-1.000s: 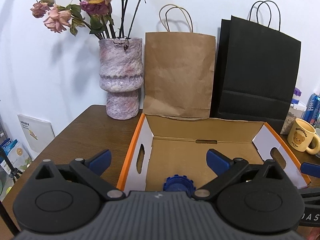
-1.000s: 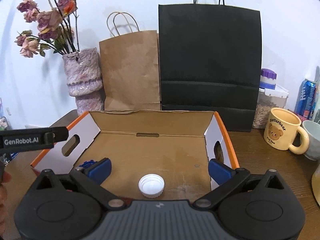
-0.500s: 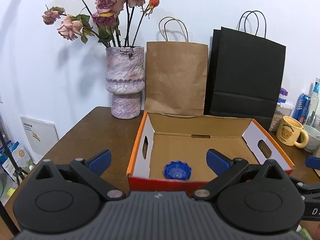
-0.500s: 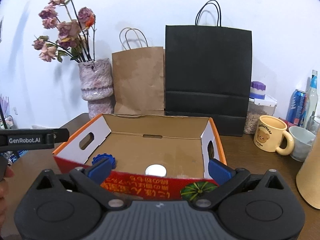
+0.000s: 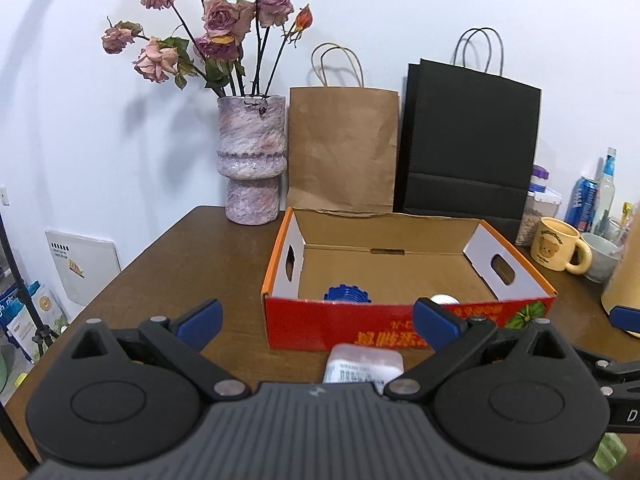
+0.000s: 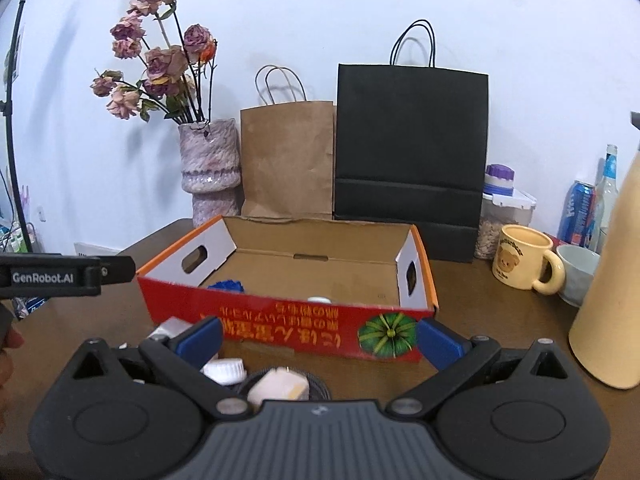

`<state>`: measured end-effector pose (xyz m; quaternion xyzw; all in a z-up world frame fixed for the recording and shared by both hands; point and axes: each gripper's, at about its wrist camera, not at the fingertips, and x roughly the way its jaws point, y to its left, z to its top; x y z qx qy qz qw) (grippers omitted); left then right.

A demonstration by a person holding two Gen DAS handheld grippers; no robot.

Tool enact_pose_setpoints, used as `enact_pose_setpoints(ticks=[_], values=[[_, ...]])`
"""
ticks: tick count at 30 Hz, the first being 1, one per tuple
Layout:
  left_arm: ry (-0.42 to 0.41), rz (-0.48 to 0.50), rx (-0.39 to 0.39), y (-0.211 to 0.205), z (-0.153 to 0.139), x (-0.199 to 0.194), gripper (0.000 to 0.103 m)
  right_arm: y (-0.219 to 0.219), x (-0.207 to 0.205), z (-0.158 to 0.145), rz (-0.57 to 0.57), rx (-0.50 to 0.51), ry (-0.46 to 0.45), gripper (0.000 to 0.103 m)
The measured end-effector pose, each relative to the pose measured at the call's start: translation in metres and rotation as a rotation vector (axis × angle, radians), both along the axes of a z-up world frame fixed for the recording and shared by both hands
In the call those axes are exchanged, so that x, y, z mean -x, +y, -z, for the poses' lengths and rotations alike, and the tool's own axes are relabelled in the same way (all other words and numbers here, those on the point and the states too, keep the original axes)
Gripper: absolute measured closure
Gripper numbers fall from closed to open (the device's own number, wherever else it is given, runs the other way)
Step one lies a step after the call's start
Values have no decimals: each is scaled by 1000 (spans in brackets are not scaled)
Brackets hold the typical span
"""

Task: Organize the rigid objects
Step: 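Withdraw both open tools from the box back toward the table items, then close the right tool around the green spray bottle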

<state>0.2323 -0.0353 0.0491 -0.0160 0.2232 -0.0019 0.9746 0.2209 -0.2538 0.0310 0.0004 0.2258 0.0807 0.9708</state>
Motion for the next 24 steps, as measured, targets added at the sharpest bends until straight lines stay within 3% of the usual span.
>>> enact_pose_setpoints(ticks=[12,24], values=[[4,58,-9,-12,18,40,0,-22,52,27,10,72,34,0],[29,75,-18,-26,45,57,0,-51,61,57,20,113,136,0]])
